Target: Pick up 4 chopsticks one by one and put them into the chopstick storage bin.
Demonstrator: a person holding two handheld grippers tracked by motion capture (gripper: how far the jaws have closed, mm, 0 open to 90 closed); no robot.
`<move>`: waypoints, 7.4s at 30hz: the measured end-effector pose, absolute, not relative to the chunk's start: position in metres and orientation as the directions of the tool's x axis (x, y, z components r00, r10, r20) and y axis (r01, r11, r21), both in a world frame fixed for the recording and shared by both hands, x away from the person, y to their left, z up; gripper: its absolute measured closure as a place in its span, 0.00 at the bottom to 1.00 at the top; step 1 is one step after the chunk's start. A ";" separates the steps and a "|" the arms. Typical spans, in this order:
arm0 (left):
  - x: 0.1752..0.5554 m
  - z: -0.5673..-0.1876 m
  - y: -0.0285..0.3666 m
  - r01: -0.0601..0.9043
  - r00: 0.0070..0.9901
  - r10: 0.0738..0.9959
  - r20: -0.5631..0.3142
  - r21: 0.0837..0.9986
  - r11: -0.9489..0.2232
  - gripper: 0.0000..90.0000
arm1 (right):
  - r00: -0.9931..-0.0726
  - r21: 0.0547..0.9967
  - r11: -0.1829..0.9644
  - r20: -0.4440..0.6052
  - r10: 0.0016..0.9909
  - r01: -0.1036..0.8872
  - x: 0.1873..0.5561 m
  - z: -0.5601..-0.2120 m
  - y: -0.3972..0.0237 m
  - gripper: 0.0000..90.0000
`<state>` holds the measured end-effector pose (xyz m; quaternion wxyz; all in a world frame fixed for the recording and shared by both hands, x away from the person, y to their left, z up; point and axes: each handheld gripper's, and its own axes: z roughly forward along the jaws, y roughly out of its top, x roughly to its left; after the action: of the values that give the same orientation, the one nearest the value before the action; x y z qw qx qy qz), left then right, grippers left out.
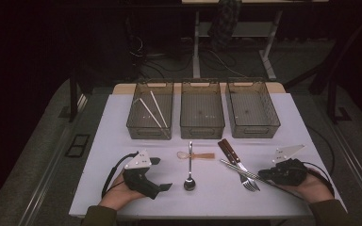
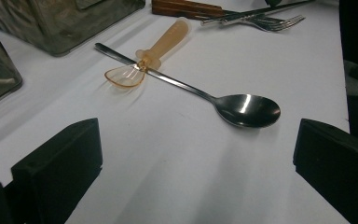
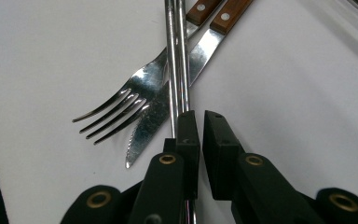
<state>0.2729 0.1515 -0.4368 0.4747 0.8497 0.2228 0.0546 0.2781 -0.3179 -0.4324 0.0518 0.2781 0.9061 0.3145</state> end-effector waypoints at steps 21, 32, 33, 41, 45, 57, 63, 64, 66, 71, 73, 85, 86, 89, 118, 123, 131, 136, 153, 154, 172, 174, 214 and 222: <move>0.273 -0.437 0.152 0.327 0.895 0.431 -0.118 0.831 -0.450 0.00 | -0.849 0.601 0.653 0.083 0.522 0.460 0.279 -0.432 -0.314 0.94; 0.273 -0.437 0.152 0.327 0.894 0.431 -0.119 0.831 -0.449 0.00 | -0.856 0.596 0.665 0.075 0.512 0.450 0.279 -0.433 -0.311 0.94; 0.273 -0.437 0.152 0.327 0.894 0.432 -0.119 0.832 -0.449 0.00 | -0.855 0.595 0.666 0.074 0.513 0.450 0.279 -0.433 -0.310 0.94; 0.273 -0.437 0.152 0.328 0.894 0.431 -0.120 0.832 -0.449 0.00 | -0.856 0.587 0.672 0.070 0.513 0.451 0.281 -0.435 -0.310 0.94; 0.273 -0.437 0.151 0.328 0.894 0.431 -0.120 0.832 -0.448 0.00 | -0.859 0.588 0.676 0.067 0.507 0.444 0.282 -0.436 -0.308 0.94; 0.273 -0.437 0.151 0.329 0.894 0.431 -0.120 0.830 -0.451 0.00 | -0.871 0.565 0.709 0.036 0.490 0.422 0.284 -0.439 -0.303 0.92; 0.273 -0.437 0.151 0.328 0.894 0.432 -0.118 0.830 -0.452 0.00 | -0.875 0.543 0.731 0.018 0.483 0.414 0.284 -0.437 -0.299 0.92; 0.273 -0.437 0.151 0.328 0.894 0.432 -0.118 0.830 -0.452 0.00 | -0.875 0.539 0.732 0.019 0.484 0.417 0.285 -0.437 -0.299 0.93; 0.273 -0.437 0.151 0.325 0.895 0.430 -0.116 0.830 -0.453 0.00 | -0.879 0.530 0.742 0.016 0.476 0.411 0.286 -0.436 -0.298 0.93; 0.273 -0.438 0.150 0.326 0.895 0.430 -0.117 0.830 -0.452 0.00 | -0.882 0.503 0.759 0.014 0.472 0.414 0.288 -0.434 -0.294 0.94; 0.273 -0.438 0.150 0.326 0.895 0.430 -0.116 0.830 -0.453 0.00 | -0.883 0.500 0.763 0.010 0.469 0.410 0.288 -0.434 -0.294 0.94; 0.273 -0.437 0.151 0.325 0.896 0.428 -0.117 0.831 -0.451 0.00 | -0.869 0.561 0.712 0.026 0.494 0.422 0.290 -0.432 -0.304 0.95; 0.273 -0.437 0.151 0.325 0.896 0.429 -0.118 0.831 -0.451 0.00 | -0.866 0.567 0.705 0.026 0.500 0.425 0.290 -0.431 -0.305 0.95; 0.273 -0.437 0.151 0.324 0.896 0.428 -0.118 0.831 -0.451 0.00 | -0.854 0.605 0.669 0.036 0.519 0.433 0.290 -0.427 -0.310 0.95; 0.275 -0.441 0.157 0.340 0.893 0.428 -0.137 0.828 -0.446 0.00 | -0.757 0.819 0.357 0.137 0.639 0.449 0.311 -0.387 -0.288 0.95; 0.275 -0.440 0.161 0.351 0.884 0.444 -0.143 0.832 -0.429 0.00 | -0.754 0.834 0.333 0.142 0.641 0.441 0.316 -0.383 -0.281 0.95; 0.276 -0.440 0.162 0.362 0.879 0.450 -0.156 0.833 -0.419 0.00 | -0.757 0.846 0.309 0.155 0.635 0.433 0.326 -0.379 -0.266 0.95; 0.275 -0.439 0.160 0.354 0.880 0.451 -0.146 0.835 -0.420 0.00 | -0.747 0.849 0.290 0.169 0.643 0.441 0.333 -0.376 -0.255 0.95; 0.275 -0.438 0.158 0.347 0.883 0.447 -0.142 0.838 -0.420 0.00 | -0.744 0.870 0.237 0.196 0.639 0.433 0.361 -0.359 -0.212 0.95; 0.275 -0.438 0.158 0.348 0.883 0.448 -0.142 0.839 -0.419 0.00 | -0.743 0.869 0.235 0.200 0.639 0.436 0.363 -0.358 -0.209 0.95; 0.275 -0.436 0.160 0.346 0.884 0.442 -0.149 0.846 -0.405 0.00 | -0.733 0.863 0.239 0.198 0.651 0.445 0.394 -0.341 -0.158 0.95; 0.275 -0.436 0.160 0.345 0.885 0.442 -0.149 0.847 -0.405 0.00 | -0.729 0.864 0.239 0.191 0.657 0.442 0.397 -0.339 -0.153 0.95; 0.273 -0.434 0.163 0.342 0.886 0.437 -0.158 0.858 -0.383 0.00 | -0.694 0.877 0.207 0.179 0.697 0.434 0.466 -0.343 -0.001 0.95; 0.273 -0.434 0.163 0.343 0.887 0.434 -0.160 0.858 -0.383 0.00 | -0.688 0.868 0.200 0.198 0.698 0.454 0.470 -0.359 0.014 0.95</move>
<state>0.2728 0.1631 -0.4336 0.5038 0.8303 0.2338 0.0453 0.4697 0.0135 -0.3586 0.1204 0.3762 0.7653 0.5082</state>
